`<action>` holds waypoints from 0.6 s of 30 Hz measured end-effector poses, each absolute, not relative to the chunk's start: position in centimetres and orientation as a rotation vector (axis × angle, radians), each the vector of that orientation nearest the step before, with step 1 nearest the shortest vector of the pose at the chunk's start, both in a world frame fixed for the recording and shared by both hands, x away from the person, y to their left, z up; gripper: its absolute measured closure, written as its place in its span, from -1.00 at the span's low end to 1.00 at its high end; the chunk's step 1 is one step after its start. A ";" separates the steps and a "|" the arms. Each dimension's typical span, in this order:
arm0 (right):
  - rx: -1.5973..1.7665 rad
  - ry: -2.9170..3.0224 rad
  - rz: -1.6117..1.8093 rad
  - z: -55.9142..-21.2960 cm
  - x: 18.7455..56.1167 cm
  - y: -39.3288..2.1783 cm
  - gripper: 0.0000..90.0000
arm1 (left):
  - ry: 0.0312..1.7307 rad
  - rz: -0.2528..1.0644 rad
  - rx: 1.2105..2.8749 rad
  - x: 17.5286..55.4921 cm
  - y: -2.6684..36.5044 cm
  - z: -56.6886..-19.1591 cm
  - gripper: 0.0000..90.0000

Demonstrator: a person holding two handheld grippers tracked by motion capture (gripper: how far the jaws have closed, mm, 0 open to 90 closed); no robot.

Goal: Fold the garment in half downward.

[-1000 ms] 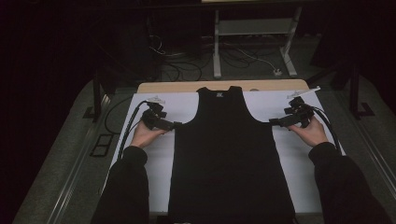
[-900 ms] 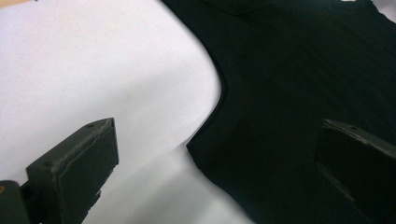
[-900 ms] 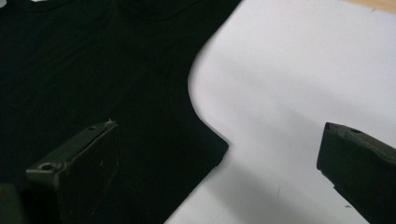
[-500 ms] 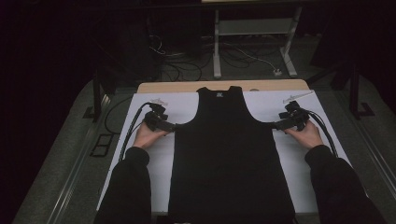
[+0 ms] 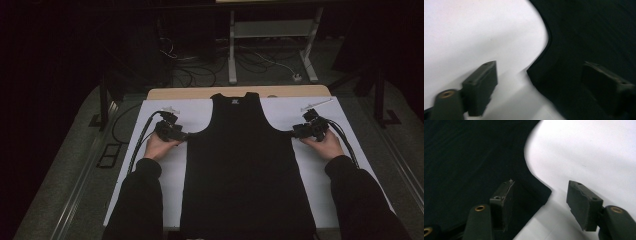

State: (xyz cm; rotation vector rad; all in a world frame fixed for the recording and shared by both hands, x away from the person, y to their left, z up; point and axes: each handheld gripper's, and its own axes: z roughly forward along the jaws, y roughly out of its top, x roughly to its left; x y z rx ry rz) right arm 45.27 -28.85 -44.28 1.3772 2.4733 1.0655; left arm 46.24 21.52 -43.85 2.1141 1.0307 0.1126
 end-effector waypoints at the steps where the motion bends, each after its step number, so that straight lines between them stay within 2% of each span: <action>1: 1.380 2.470 1.060 -44.3 45.3 -28.8 -0.11 | 1.029 0.106 2.112 46.3 21.5 -43.9 -0.65; 4: 1.388 2.456 1.049 -44.5 45.4 -28.7 0.00 | 1.029 0.109 2.108 46.3 21.5 -43.9 -0.58; 8: 1.390 2.447 1.028 -44.6 45.4 -28.6 0.05 | 1.030 0.153 2.120 46.2 21.3 -43.9 -0.48; 13: 1.389 2.448 1.030 -44.6 45.4 -28.5 0.08 | 1.055 0.129 2.108 46.4 21.3 -44.1 -0.35; 18: 1.372 2.451 1.024 -44.6 45.3 -28.3 0.16 | 1.079 0.122 2.081 46.2 21.5 -44.5 -0.12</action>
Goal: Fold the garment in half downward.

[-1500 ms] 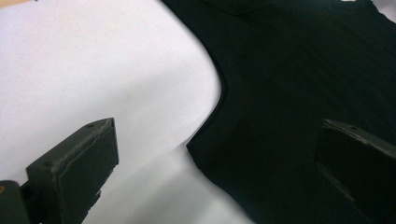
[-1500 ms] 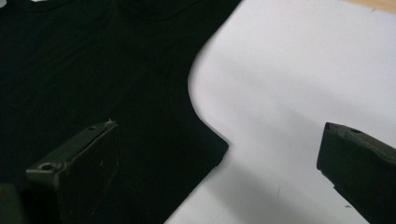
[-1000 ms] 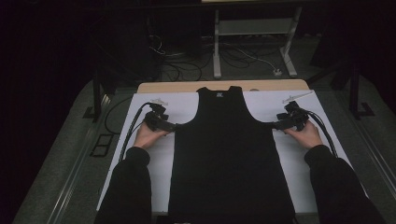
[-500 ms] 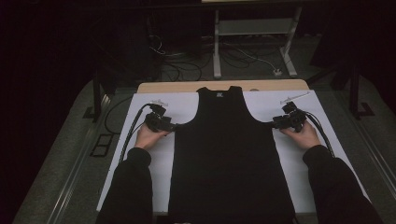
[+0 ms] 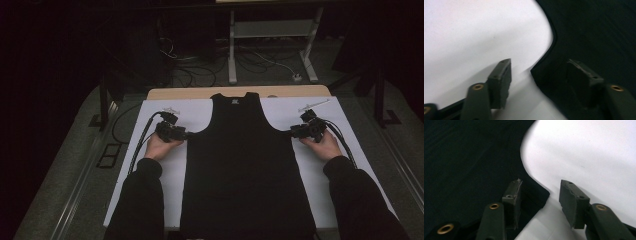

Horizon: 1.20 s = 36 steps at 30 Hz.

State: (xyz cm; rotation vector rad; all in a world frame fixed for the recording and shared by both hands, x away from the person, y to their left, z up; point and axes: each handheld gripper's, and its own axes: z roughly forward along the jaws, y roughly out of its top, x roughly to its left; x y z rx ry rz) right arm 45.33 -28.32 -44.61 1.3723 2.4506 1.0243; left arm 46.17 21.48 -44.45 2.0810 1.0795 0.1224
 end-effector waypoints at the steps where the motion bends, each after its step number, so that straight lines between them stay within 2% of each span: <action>1: 1.375 2.449 1.028 -44.6 45.3 -28.3 0.18 | 1.073 0.120 2.087 46.1 21.6 -44.6 -0.07; 8: 1.377 2.443 1.043 -44.7 45.4 -28.1 0.32 | 1.085 0.125 2.075 46.0 21.6 -44.6 0.21; 12: 1.370 2.444 1.050 -44.8 45.3 -27.9 0.43 | 1.085 0.133 2.068 46.0 21.3 -44.7 0.30; 20: 1.365 2.450 1.049 -44.8 45.2 -27.5 0.73 | 1.094 0.136 2.055 45.8 20.8 -45.0 0.68; 24: 1.357 2.453 1.042 -44.8 45.1 -27.3 0.79 | 1.091 0.162 2.046 45.5 20.9 -44.9 0.86; 28: 1.382 2.449 1.058 -44.7 45.1 -27.5 0.81 | 1.092 0.200 2.041 45.1 20.6 -44.7 0.91; 36: 1.432 2.451 1.119 -44.3 45.1 -27.9 0.85 | 1.108 0.179 2.023 44.9 21.0 -43.9 0.93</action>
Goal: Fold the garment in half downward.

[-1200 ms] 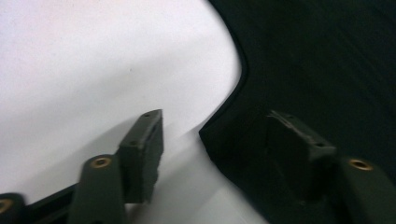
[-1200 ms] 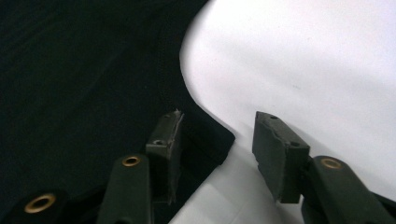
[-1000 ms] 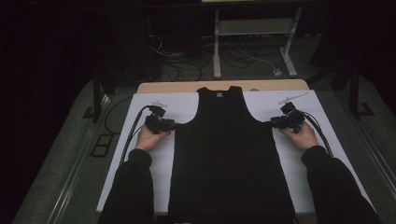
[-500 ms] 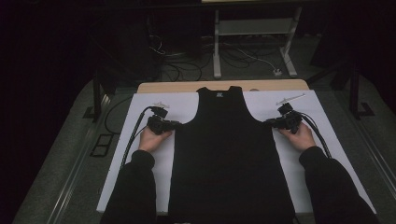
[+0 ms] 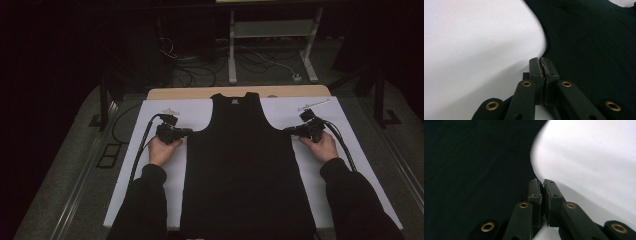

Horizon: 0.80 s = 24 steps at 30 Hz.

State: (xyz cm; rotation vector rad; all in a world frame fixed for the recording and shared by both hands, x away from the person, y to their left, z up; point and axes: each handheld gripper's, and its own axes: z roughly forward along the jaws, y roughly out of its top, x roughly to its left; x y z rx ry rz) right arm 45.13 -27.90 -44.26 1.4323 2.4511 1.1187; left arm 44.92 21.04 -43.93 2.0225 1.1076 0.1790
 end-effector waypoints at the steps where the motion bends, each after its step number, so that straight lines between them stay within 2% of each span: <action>1: 1.435 2.451 1.137 -44.1 45.1 -28.0 0.85 | 1.112 0.175 2.024 44.9 21.1 -43.9 0.93; 24: 1.474 2.395 1.349 -41.7 42.6 -29.5 0.85 | 1.063 0.122 1.921 42.6 22.9 -41.5 0.93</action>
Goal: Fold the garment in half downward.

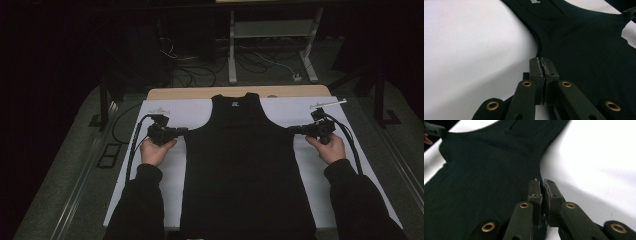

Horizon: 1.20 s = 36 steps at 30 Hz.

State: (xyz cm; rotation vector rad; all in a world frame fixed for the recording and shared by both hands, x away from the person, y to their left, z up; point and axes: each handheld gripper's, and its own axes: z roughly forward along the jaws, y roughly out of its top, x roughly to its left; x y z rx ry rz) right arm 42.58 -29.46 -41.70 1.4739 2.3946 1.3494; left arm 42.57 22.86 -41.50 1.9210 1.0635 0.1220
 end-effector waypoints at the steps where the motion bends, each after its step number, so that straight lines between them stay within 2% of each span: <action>1: 1.475 2.389 1.365 -41.6 42.4 -29.6 0.85 | 1.065 0.125 1.922 42.5 22.9 -41.5 0.93; 36: 1.457 2.378 1.405 -40.7 39.0 -29.7 0.85 | 1.075 0.073 1.866 39.6 23.6 -40.8 0.93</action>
